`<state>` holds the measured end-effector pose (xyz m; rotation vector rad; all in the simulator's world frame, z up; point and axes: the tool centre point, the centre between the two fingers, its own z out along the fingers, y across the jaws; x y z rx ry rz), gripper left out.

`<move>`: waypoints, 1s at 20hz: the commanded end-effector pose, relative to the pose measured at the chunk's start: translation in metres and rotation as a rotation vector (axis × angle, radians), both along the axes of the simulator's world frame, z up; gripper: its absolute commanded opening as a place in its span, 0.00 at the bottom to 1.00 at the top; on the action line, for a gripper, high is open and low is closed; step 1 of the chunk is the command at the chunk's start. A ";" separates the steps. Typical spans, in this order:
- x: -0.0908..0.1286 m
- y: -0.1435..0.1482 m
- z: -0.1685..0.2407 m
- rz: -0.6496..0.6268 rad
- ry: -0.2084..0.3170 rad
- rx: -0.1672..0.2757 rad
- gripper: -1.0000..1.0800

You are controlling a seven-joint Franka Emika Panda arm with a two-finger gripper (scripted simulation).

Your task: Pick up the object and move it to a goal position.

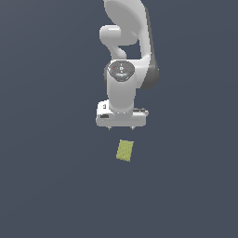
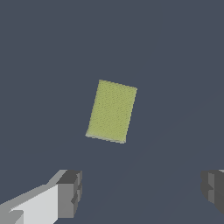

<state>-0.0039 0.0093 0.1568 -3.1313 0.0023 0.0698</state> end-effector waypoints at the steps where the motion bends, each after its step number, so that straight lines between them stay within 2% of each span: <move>1: 0.000 0.000 0.000 0.000 0.000 0.000 0.96; 10: 0.013 -0.008 0.010 -0.017 -0.036 -0.013 0.96; 20: 0.018 -0.004 -0.003 -0.040 -0.037 -0.013 0.96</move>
